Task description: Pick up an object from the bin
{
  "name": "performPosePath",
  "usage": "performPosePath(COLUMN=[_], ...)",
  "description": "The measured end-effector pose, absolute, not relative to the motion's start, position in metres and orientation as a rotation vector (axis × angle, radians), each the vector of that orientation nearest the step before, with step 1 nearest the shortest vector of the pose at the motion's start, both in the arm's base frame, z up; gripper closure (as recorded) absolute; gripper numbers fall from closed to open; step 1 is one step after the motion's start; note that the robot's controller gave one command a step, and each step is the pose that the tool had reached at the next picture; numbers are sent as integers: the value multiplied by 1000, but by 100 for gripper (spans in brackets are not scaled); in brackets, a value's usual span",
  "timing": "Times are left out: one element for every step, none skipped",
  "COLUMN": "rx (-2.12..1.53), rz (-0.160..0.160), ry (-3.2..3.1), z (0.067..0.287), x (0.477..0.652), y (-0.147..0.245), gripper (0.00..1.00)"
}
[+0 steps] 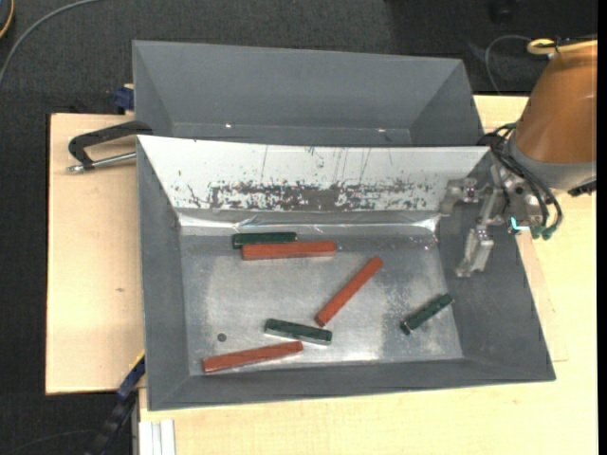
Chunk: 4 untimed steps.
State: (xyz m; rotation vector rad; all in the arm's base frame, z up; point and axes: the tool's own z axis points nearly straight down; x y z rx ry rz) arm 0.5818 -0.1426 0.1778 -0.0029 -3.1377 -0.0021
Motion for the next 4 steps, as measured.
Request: performPosePath(rx=[342,345,595,610], rz=[-5,-1,3,9], ry=[-3117,-3124,-3094,-3097], z=[67,71,129,252], x=[538,541,538,547], y=[-140,-140,-129,-130], gripper=[0,100,100,100])
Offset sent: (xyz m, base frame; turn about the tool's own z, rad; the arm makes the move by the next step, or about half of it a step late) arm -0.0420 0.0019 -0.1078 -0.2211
